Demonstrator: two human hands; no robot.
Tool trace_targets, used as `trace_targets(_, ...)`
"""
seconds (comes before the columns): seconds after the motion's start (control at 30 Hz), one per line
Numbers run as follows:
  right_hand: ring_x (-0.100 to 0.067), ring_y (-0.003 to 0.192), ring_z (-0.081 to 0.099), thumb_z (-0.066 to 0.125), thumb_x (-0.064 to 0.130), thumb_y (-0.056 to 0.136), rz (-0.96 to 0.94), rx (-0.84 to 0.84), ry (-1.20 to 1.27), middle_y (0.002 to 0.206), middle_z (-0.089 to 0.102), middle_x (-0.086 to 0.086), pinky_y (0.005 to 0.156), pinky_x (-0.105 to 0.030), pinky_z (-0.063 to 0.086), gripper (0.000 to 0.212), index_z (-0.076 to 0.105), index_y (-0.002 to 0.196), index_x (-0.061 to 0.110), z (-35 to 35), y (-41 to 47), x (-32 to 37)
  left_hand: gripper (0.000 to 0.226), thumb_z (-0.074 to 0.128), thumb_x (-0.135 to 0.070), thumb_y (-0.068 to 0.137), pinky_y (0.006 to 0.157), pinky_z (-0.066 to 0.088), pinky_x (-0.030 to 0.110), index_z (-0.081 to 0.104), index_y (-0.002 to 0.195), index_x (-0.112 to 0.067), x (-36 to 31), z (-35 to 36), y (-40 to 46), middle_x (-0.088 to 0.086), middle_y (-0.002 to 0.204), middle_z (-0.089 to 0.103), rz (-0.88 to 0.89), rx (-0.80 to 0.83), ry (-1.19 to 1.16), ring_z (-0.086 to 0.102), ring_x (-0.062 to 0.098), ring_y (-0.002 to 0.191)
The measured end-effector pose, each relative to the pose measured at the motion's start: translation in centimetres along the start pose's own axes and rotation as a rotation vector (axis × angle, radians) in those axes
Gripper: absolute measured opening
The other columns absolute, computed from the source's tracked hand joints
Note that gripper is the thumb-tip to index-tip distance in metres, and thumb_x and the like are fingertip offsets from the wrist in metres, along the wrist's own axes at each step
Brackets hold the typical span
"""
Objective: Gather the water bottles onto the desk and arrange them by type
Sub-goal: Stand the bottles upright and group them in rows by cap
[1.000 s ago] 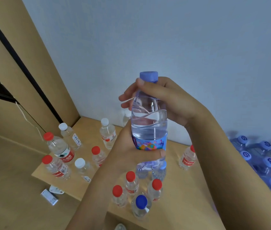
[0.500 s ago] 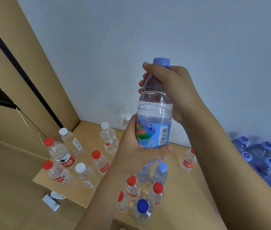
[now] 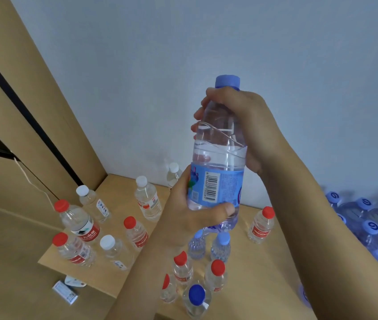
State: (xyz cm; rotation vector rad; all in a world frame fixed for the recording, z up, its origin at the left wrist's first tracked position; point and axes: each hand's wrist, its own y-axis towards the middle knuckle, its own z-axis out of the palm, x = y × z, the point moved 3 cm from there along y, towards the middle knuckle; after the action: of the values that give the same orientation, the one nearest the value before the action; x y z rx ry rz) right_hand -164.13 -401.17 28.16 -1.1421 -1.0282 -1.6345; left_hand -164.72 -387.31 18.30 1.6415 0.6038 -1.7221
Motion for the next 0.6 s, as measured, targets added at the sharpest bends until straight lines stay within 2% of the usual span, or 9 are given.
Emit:
trace_targets(0.1, -0.024, 0.066, 0.069, 0.065, 0.017, 0.090, -0.050, -0.170, -0.111, 0.072, 0.070, -0.011, 0.065, -0.036, 0.060, 0.018, 0.065, 0.077, 0.006, -0.1, -0.2, 0.4, 0.067, 0.084, -0.034, 0.061, 0.073, 0.057, 0.021, 0.055, 0.120, -0.030, 0.4, 0.3, 0.1, -0.012, 0.105, 0.068, 0.030, -0.102, 0.085, 0.066, 0.012, 0.106)
trace_targets(0.2, -0.022, 0.066, 0.070, 0.067, 0.022, 0.090, -0.030, -0.189, -0.158, 0.072, 0.072, -0.011, 0.062, -0.033, 0.060, 0.019, 0.066, 0.077, 0.008, -0.5, -0.2, 0.4, 0.064, 0.083, -0.030, 0.063, 0.071, 0.056, 0.020, 0.056, 0.121, -0.028, 0.6, 0.5, 0.1, -0.007, 0.107, 0.068, 0.008, -0.116, 0.111, 0.066, 0.014, 0.106)
trace_targets(0.3, -0.027, 0.089, 0.074, 0.062, 0.033, 0.094, 0.008, -0.003, -0.122, 0.094, 0.075, -0.014, 0.079, -0.039, 0.061, 0.026, 0.065, 0.091, 0.008, -1.1, -0.3, 0.5, 0.065, 0.083, -0.035, 0.058, 0.075, 0.058, 0.029, 0.062, 0.118, -0.021, 0.3, 0.6, 0.3, 0.005, 0.107, 0.071, -0.013, -0.056, 0.023, 0.069, 0.025, 0.102)
trace_targets(0.4, -0.034, 0.101, 0.070, 0.049, 0.037, 0.097, 0.035, 0.201, 0.119, 0.107, 0.073, -0.013, 0.090, -0.050, 0.057, 0.030, 0.058, 0.103, 0.009, -1.0, -0.8, 0.4, 0.059, 0.079, -0.032, 0.058, 0.082, 0.059, 0.047, 0.067, 0.114, -0.019, 0.2, 1.0, 0.3, 0.014, 0.108, 0.071, -0.052, 0.039, -0.112, 0.069, 0.035, 0.102)
trace_targets(0.5, -0.030, 0.084, 0.072, 0.050, 0.031, 0.094, 0.022, 0.215, 0.228, 0.093, 0.072, -0.009, 0.077, -0.043, 0.059, 0.024, 0.058, 0.099, 0.009, -1.0, -1.1, 0.7, 0.062, 0.078, -0.031, 0.060, 0.089, 0.055, 0.059, 0.066, 0.119, -0.020, 0.3, 1.8, 0.4, 0.018, 0.115, 0.068, -0.082, 0.104, -0.133, 0.066, 0.039, 0.109)
trace_targets(0.53, -0.029, 0.079, 0.071, 0.053, 0.029, 0.093, 0.013, 0.164, 0.202, 0.088, 0.071, -0.009, 0.073, -0.041, 0.059, 0.022, 0.059, 0.096, 0.009, -1.1, -1.2, 0.8, 0.062, 0.078, -0.031, 0.061, 0.090, 0.053, 0.062, 0.065, 0.121, -0.019, 0.4, 2.0, 0.5, 0.018, 0.117, 0.067, -0.096, 0.119, -0.149, 0.065, 0.039, 0.110)
trace_targets(0.6, -0.029, 0.073, 0.068, 0.060, 0.025, 0.092, -0.014, 0.006, 0.090, 0.081, 0.068, -0.012, 0.067, -0.038, 0.059, 0.019, 0.060, 0.089, 0.007, -1.7, -1.1, 1.1, 0.059, 0.078, -0.030, 0.063, 0.087, 0.056, 0.055, 0.065, 0.120, -0.022, 0.3, 2.2, 1.0, 0.015, 0.117, 0.069, -0.101, 0.116, -0.151, 0.067, 0.037, 0.108)
